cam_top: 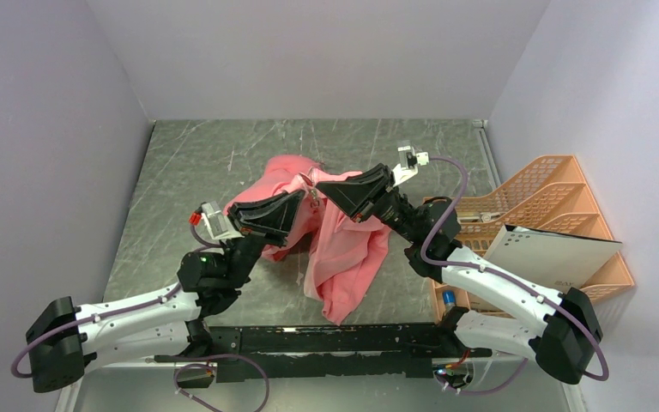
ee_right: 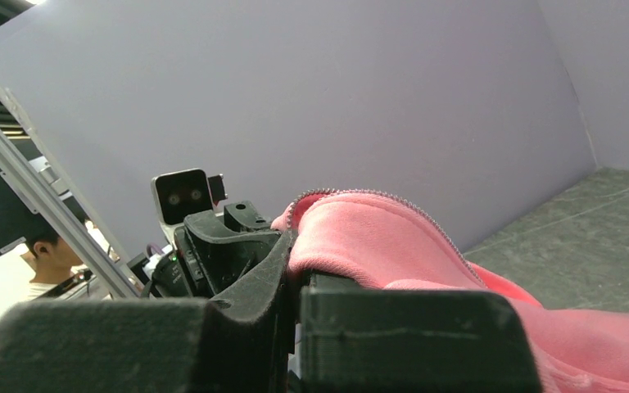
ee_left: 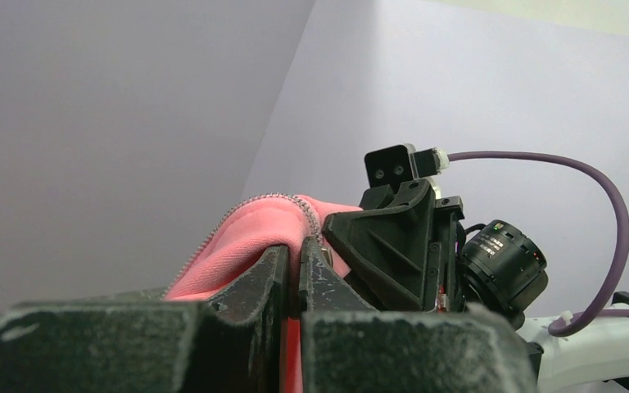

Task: Zip up the jacket
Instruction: Insert the zipper into the jacket.

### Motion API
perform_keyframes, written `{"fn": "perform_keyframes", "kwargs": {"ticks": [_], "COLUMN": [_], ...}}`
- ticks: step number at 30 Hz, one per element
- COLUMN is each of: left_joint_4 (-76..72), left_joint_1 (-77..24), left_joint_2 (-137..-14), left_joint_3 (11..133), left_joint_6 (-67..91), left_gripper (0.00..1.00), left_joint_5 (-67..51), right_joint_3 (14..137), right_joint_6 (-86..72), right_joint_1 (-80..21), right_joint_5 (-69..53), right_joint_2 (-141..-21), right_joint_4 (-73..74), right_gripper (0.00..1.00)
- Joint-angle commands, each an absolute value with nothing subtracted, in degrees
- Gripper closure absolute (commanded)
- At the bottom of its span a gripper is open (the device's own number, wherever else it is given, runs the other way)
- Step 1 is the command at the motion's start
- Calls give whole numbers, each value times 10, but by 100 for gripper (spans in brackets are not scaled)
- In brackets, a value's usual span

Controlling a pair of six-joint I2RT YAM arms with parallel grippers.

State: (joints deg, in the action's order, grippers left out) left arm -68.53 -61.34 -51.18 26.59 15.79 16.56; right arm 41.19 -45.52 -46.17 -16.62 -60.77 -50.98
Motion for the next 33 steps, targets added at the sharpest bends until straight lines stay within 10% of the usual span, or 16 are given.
{"fn": "perform_keyframes", "kwargs": {"ticks": [1,33], "left_joint_4": [-743,-741], "left_joint_1": [-617,-616], "left_joint_2": [-514,-508], "left_joint_3": [287,276], "left_joint_6": [172,179], "left_gripper": [95,95], "left_joint_5": [137,146], "right_joint_3": [442,427], "right_joint_6": [-459,-474], "right_joint_1": [-465,-465], "right_joint_5": [-172,-169], "right_joint_2": [-606,-604], "right_joint_4": [-535,-567], "right_gripper": [100,100]}}
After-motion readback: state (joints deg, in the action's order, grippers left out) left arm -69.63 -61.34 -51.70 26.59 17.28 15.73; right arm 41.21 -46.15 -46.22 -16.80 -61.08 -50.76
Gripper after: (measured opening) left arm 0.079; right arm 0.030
